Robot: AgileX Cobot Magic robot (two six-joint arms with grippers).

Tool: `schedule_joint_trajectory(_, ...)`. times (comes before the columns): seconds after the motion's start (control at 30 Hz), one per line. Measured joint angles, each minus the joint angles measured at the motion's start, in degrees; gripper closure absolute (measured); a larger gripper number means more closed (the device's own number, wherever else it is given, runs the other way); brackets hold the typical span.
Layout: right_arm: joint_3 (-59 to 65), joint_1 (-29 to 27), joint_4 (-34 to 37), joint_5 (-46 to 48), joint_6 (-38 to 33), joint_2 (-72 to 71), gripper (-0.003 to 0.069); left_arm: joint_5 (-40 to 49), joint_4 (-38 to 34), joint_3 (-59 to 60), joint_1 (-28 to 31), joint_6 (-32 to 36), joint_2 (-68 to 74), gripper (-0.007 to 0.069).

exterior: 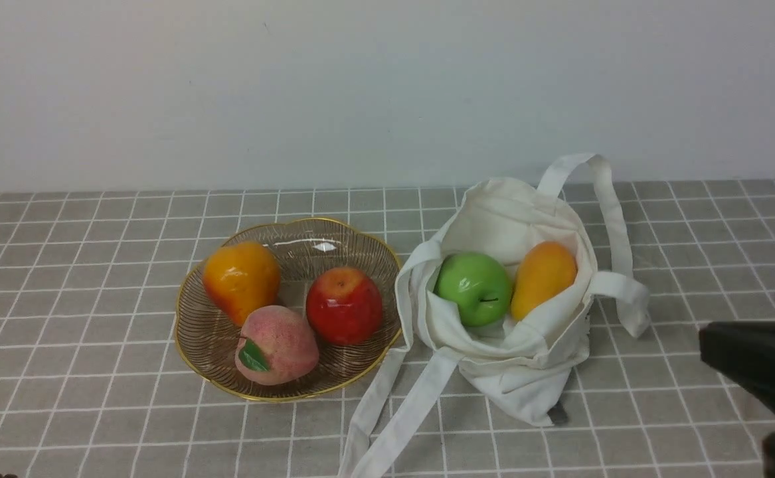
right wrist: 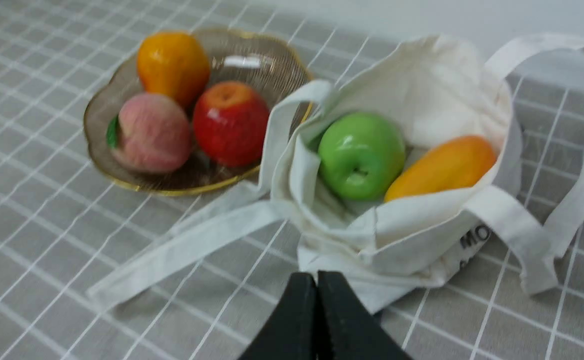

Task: Take the fruit out of the bag on the grey coffee tablecloth and place them on the plate.

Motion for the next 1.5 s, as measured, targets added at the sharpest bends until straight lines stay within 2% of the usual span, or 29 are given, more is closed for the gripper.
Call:
schedule_joint_trajectory(0.1, 4.9, 0.0, 0.2, -7.3, 0.1, -1.8, 0.0673, 0.0, 0.0, 0.0, 0.0, 0.0, 0.0, 0.0632)
schedule_joint_trajectory(0.2, 6.8, 0.0, 0.3, -10.5, 0.1, -2.1, 0.0673, 0.0, 0.0, 0.0, 0.0, 0.0, 0.0, 0.0632)
schedule_joint_trajectory(1.13, 7.2, 0.0, 0.6, -11.8, 0.1, -2.2, 0.0673, 0.0, 0.0, 0.0, 0.0, 0.0, 0.0, 0.0632)
schedule_joint_trajectory(1.27, 9.9, -0.2, -1.0, -13.6, 0.1, -6.9, 0.0673, 0.0, 0.0, 0.0, 0.0, 0.0, 0.0, 0.0632)
schedule_joint_trajectory(1.4, 14.0, -2.9, -2.0, -15.4, 0.7, -14.0, 0.0673, 0.0, 0.0, 0.0, 0.0, 0.0, 0.0, 0.0632)
schedule_joint_trajectory(1.5, 19.5, -8.8, -2.2, -15.7, 2.0, -22.2, 0.0673, 0.0, 0.0, 0.0, 0.0, 0.0, 0.0, 0.0632)
